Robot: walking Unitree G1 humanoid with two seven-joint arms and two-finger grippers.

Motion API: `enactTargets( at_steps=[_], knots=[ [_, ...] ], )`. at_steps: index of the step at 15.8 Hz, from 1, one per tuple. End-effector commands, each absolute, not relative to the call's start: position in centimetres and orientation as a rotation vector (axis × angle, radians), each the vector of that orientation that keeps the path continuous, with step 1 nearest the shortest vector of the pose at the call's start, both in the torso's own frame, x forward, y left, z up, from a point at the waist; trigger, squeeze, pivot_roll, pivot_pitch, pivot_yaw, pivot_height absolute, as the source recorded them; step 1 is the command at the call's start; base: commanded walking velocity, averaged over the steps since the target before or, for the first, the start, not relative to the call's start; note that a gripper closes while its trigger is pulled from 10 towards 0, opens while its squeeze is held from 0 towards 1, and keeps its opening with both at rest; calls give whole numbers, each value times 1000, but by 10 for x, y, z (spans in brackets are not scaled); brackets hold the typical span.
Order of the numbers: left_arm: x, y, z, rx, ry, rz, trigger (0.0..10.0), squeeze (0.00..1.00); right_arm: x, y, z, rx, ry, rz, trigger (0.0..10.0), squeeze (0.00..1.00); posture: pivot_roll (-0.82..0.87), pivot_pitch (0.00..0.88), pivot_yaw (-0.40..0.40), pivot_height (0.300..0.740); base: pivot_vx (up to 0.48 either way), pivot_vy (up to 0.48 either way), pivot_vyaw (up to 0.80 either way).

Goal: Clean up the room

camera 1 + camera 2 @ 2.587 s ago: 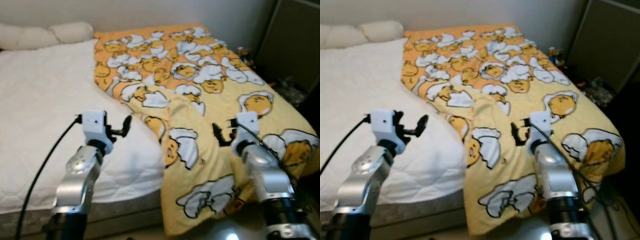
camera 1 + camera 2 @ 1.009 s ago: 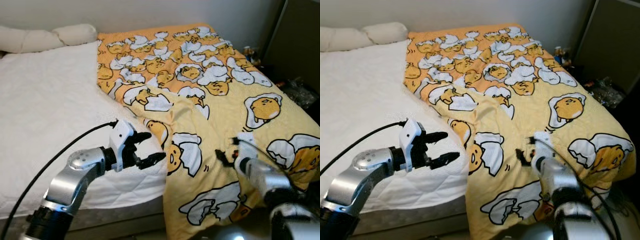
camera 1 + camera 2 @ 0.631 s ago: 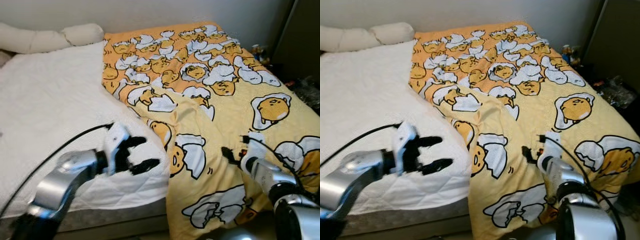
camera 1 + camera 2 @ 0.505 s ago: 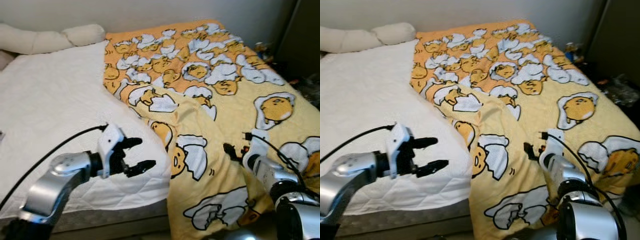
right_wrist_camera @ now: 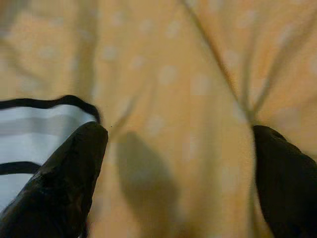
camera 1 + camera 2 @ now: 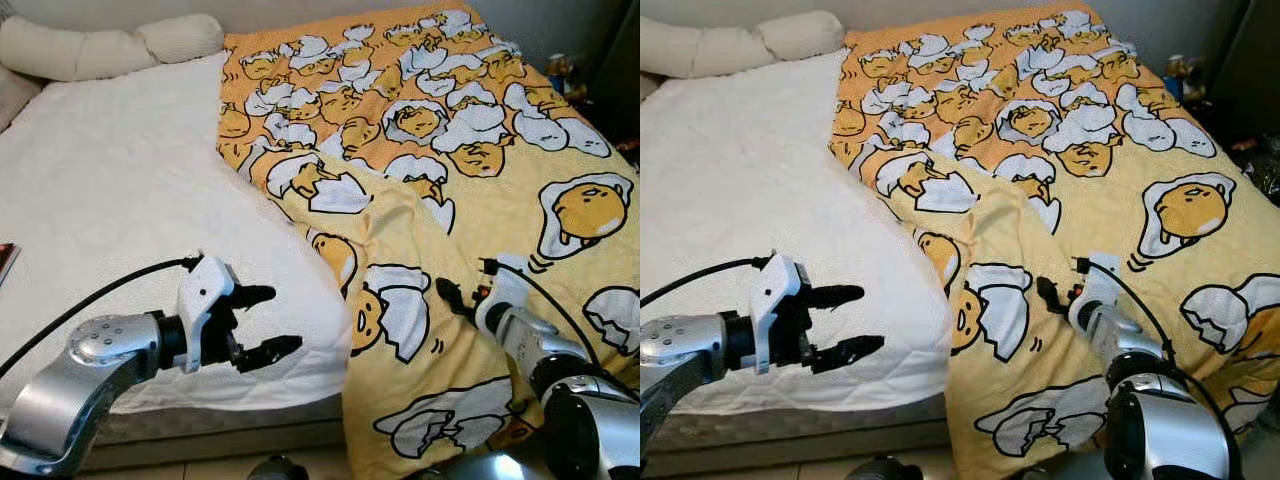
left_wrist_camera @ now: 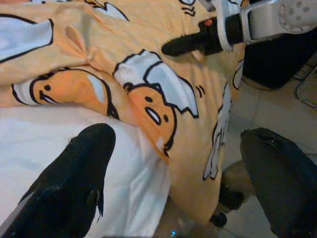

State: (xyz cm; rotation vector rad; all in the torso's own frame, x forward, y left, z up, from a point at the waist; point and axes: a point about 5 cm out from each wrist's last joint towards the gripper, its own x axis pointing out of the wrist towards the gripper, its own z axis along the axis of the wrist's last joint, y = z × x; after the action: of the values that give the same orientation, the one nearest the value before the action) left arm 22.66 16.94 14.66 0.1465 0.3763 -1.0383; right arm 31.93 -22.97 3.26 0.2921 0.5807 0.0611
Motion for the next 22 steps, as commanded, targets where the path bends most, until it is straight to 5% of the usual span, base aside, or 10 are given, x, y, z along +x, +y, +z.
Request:
enactTargets(
  at_steps=[1, 3, 5, 7, 9, 22],
  knots=[
    [224, 172, 150, 147, 383, -1047, 10000, 631, 324, -218, 35, 333, 581, 109, 10000, 0, 155, 61, 129, 740, 0, 0, 0],
    [223, 172, 147, 146, 399, -1063, 10000, 631, 324, -213, 34, 387, 585, 139, 10000, 0, 133, 39, 129, 740, 0, 0, 0],
    [224, 171, 147, 144, 399, -1067, 10000, 635, 323, -209, 35, 421, 586, 183, 4510, 0, 122, 29, 127, 740, 0, 0, 0],
    [228, 169, 148, 144, 391, -1069, 10000, 627, 321, -207, 33, 412, 605, 235, 1843, 0, 124, 22, 126, 740, 0, 0, 0],
    [230, 168, 147, 148, 390, -1071, 10000, 627, 318, -208, 28, 392, 630, 214, 392, 0, 120, 18, 130, 740, 0, 0, 0],
    [240, 160, 143, 150, 383, -1105, 10000, 624, 317, -214, 31, 500, 586, 177, 0, 0, 94, 0, 135, 740, 0, 0, 0]
  ],
)
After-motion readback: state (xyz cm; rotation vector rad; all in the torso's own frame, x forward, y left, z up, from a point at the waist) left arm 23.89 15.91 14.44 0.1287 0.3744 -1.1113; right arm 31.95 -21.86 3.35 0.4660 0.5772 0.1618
